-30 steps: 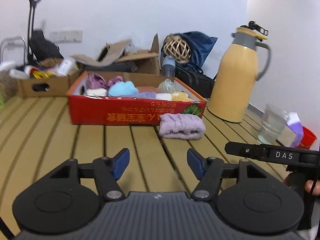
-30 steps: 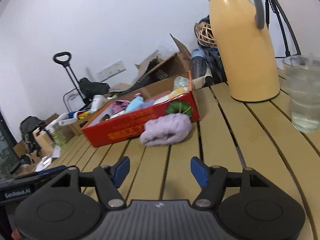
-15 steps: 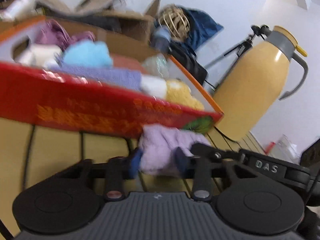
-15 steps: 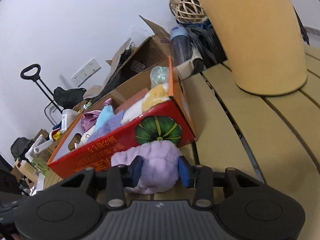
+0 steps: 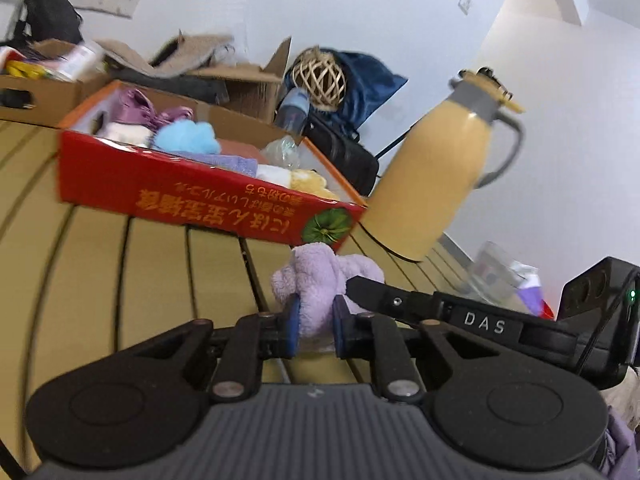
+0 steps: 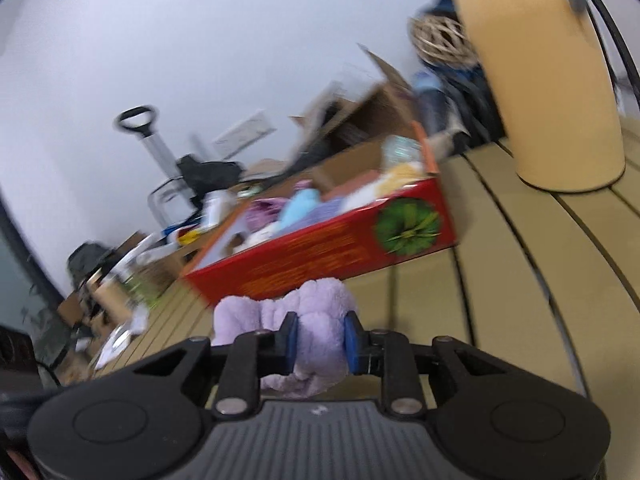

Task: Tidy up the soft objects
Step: 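Grasp the lilac fluffy headband with both grippers together, then carry the headband into the box and open both grippers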

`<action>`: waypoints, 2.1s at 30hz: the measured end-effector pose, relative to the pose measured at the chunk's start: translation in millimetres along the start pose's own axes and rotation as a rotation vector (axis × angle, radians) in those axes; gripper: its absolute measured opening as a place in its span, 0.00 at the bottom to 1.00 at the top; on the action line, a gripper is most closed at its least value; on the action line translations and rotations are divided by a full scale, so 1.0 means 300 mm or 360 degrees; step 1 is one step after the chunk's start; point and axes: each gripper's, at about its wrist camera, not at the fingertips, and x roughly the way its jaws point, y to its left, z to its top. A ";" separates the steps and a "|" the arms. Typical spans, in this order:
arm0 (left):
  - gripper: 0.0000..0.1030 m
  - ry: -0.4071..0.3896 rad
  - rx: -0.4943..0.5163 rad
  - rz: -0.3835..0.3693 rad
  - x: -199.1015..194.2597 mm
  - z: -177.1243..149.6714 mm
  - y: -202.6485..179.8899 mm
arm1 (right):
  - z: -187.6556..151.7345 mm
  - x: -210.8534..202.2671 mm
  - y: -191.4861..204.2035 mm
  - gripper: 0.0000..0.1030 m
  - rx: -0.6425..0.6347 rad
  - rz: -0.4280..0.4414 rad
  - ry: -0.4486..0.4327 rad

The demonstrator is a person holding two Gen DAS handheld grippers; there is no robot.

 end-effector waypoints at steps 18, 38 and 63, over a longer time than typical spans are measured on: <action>0.16 -0.0329 0.0343 0.0055 -0.590 -0.221 -0.283 | -0.233 -0.588 0.372 0.22 -0.0305 0.0051 -0.0236; 0.16 -0.0368 0.0355 -0.0022 -0.430 -0.005 -0.223 | -0.060 -0.448 0.329 0.22 -0.0306 0.0065 -0.0293; 0.39 0.0020 0.0086 0.0180 0.475 0.397 0.181 | 0.380 0.453 -0.069 0.33 -0.0296 -0.0308 0.0069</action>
